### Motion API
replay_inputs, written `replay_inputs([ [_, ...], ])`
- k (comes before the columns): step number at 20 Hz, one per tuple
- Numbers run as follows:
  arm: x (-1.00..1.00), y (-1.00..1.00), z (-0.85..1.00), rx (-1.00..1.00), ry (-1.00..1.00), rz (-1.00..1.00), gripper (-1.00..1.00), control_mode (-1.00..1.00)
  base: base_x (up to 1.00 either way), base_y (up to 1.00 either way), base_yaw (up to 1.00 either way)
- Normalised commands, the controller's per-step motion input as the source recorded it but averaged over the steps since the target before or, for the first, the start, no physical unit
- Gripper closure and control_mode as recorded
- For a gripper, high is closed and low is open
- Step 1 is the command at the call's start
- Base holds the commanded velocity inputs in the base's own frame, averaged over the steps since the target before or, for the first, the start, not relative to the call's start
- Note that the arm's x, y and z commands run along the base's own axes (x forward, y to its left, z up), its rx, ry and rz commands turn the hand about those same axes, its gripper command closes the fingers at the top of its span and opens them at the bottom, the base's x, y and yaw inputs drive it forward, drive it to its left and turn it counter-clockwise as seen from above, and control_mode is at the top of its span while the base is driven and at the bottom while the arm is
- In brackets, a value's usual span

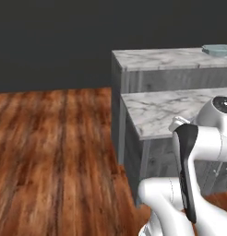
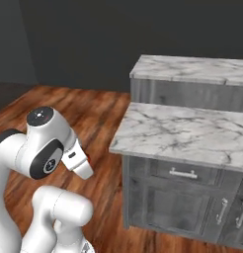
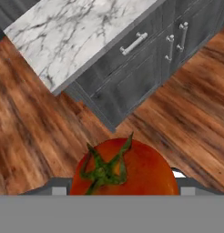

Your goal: Place the cold items (tomato and lemon wedge) from the fridge in one tupperware on the dining counter. Place the warm items (hot dog and kebab skewer) in the stove area in another tupperware.

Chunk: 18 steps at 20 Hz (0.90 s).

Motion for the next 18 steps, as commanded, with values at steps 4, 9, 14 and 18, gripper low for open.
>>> replay_inputs([
  [4, 0.00, 0.00, 0.00, 0.00, 0.00, 0.00, 1.00, 1.00, 0.15, 0.71, -0.31],
  [9, 0.00, 0.00, 0.00, 0.00, 0.00, 0.00, 1.00, 1.00, 0.12, 0.65, -0.37],
  [14, 0.00, 0.00, 0.00, 0.00, 0.00, 0.00, 1.00, 1.00, 0.28, 0.72, -0.49],
  [18, 0.00, 0.00, 0.00, 0.00, 0.00, 0.00, 1.00, 1.00, 0.48, 0.86, -0.56],
])
